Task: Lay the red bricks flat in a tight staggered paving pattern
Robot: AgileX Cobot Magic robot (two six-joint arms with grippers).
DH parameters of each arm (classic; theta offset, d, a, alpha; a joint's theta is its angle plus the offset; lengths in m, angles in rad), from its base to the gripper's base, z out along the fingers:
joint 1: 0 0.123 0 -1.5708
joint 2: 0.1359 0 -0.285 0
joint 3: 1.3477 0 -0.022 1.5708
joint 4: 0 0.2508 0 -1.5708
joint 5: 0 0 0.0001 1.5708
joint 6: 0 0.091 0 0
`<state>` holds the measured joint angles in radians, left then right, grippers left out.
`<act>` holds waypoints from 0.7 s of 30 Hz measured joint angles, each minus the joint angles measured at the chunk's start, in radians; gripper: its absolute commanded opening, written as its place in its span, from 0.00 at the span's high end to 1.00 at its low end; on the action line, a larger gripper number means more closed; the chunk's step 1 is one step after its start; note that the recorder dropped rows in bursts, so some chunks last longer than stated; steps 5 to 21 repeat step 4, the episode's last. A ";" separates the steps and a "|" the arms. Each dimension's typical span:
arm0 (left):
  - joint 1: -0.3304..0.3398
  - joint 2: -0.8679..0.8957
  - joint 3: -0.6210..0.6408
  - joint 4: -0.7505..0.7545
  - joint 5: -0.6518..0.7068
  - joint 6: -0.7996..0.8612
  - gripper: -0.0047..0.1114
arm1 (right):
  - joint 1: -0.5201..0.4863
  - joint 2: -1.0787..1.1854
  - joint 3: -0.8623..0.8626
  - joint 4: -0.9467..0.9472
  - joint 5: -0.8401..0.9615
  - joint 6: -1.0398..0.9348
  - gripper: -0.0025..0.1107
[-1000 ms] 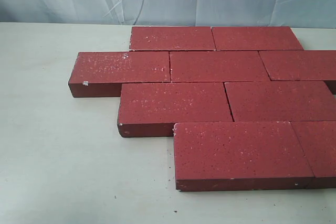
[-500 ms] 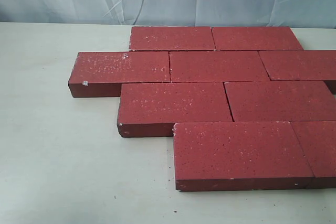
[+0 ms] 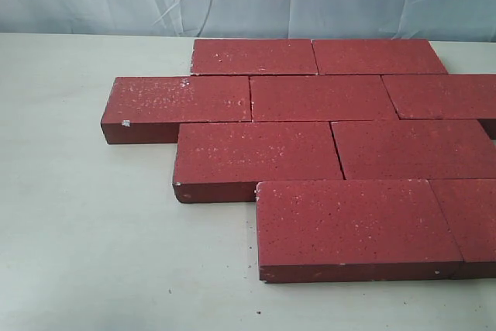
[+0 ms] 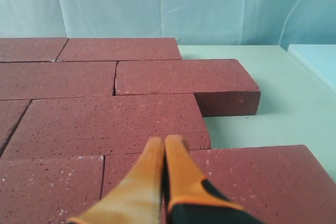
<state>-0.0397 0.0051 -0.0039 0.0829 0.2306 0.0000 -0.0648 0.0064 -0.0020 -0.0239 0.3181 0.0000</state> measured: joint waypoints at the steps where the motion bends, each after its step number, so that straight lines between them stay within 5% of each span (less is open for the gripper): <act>1: 0.000 0.000 0.000 0.000 0.000 0.000 0.96 | 0.000 0.000 0.000 0.000 0.000 0.000 0.99; 21: 0.000 0.000 0.000 0.000 0.000 0.000 0.96 | 0.000 0.000 0.000 0.000 0.000 0.000 0.99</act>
